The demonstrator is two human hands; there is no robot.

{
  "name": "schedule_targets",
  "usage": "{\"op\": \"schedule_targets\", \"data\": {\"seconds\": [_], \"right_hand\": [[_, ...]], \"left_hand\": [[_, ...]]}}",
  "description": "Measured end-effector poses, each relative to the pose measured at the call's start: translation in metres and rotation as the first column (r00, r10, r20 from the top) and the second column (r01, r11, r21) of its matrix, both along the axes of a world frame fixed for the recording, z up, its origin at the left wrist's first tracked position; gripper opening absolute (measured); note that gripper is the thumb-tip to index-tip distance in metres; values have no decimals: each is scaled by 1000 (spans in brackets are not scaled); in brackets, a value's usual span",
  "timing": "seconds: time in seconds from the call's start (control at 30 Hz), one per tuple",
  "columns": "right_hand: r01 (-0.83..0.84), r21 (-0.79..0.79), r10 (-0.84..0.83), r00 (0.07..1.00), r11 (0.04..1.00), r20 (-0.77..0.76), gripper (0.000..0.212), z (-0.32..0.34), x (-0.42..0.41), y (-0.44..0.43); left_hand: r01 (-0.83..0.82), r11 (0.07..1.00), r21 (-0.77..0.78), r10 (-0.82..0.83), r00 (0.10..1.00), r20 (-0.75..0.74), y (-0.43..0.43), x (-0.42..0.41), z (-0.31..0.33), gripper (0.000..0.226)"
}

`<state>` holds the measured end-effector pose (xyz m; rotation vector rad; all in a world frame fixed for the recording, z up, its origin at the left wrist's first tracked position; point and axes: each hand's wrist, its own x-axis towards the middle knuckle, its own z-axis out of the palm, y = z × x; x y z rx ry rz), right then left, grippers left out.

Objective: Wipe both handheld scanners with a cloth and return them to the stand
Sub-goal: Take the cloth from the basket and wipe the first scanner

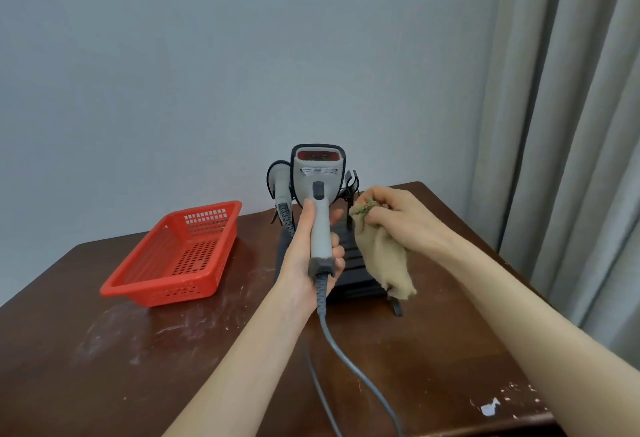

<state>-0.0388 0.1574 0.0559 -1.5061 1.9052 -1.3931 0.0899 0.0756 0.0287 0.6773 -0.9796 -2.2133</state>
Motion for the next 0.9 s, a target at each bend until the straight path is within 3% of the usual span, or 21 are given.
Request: {"op": "schedule_targets", "data": {"seconds": [0.17,0.3,0.37,0.6,0.77,0.9], "right_hand": [[56,-113,-52,998,992,41,17,-11,2,-7],[114,-169,-57,949,979,311,16,-8,4,-10],[131,-191,-56,934,973,352,9,-6,4,-11],[212,-196,-182,970,957,164,7,-6,2,-10],[251,-193,-224,963,948,152,15,6,-1,-6],[210,-288,-206,977,934,46,12,18,9,-1]], "left_hand": [[17,999,49,-15,999,-38,1,2,-1,42],[33,999,32,-32,999,-27,4,5,2,43],[7,1000,22,-7,999,-34,5,5,4,43],[-81,997,10,82,990,-110,12,3,16,15],[-68,997,-38,59,975,-212,17,5,18,33],[-43,990,-133,25,991,-130,24,1,19,37]]}}
